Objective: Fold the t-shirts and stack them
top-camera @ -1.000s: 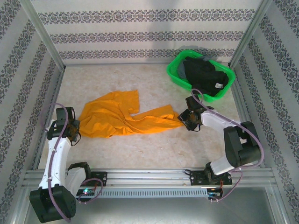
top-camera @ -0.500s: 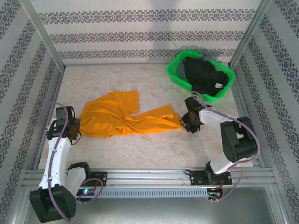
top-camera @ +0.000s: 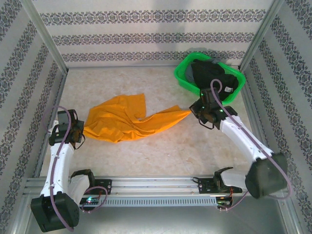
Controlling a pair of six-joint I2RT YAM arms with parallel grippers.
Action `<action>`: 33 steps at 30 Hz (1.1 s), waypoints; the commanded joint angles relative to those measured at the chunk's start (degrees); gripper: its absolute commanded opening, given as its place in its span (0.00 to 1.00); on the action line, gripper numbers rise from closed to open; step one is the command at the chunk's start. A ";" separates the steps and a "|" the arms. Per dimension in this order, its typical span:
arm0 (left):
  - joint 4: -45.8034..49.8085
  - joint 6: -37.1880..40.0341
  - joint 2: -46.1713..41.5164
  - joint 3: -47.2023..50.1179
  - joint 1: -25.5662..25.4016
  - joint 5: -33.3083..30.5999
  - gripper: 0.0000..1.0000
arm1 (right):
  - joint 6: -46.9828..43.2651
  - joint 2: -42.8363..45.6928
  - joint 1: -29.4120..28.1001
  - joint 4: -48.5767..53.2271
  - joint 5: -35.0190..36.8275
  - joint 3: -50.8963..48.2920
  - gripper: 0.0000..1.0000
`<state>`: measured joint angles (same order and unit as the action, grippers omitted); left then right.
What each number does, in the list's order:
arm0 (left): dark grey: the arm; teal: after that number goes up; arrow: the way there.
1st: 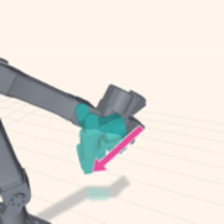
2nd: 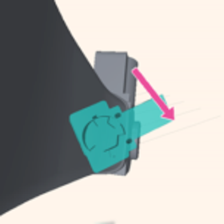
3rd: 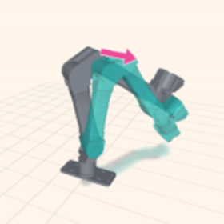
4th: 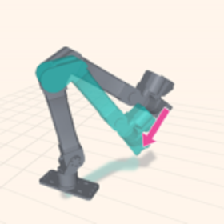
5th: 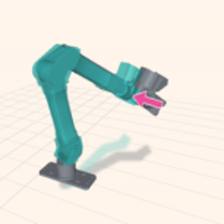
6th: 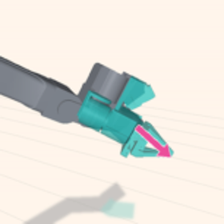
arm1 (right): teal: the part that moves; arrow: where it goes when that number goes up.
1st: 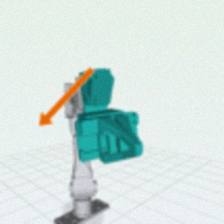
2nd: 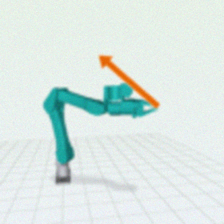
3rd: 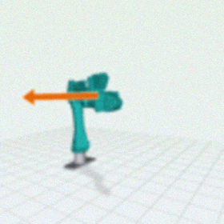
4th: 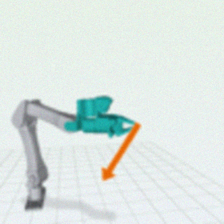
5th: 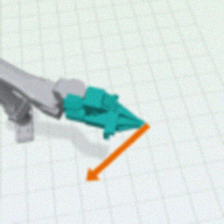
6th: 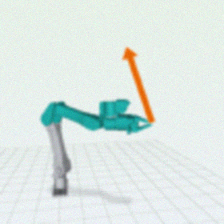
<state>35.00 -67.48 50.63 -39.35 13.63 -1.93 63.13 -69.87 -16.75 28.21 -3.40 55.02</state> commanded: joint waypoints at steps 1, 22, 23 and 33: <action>-2.49 1.94 -0.07 -2.49 0.70 -1.20 0.00 | -2.77 5.80 -1.08 4.72 3.03 1.08 0.00; -6.67 1.61 -0.85 -3.71 0.92 -5.25 0.00 | -13.34 5.82 -2.91 -6.78 12.74 13.09 0.00; -7.25 1.57 0.14 -3.74 0.96 -4.99 0.00 | -12.93 1.69 -1.62 -8.20 10.38 14.48 0.00; -9.10 0.45 3.24 -2.04 1.05 -3.78 0.00 | -13.25 -29.50 2.30 -11.17 -1.02 29.14 0.12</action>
<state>28.25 -66.50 53.95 -41.17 14.00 -4.95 50.83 -96.75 -15.51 18.20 0.34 80.97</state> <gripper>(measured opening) 0.058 0.081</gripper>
